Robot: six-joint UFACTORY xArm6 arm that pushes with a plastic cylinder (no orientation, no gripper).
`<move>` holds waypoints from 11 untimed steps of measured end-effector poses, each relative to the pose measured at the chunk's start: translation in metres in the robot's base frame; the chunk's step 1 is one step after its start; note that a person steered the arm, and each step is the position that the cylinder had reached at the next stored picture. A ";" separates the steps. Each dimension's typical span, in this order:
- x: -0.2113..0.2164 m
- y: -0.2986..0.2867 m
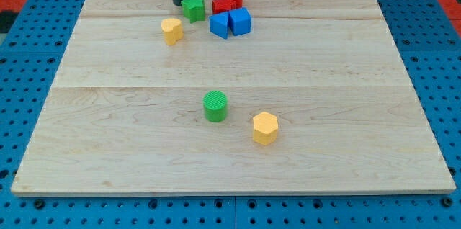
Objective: Push yellow heart closer to the group of blocks
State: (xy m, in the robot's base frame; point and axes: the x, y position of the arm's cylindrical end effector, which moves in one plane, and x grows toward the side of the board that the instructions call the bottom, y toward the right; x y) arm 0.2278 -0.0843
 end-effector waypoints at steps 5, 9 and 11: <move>0.094 -0.089; 0.105 -0.035; 0.081 -0.032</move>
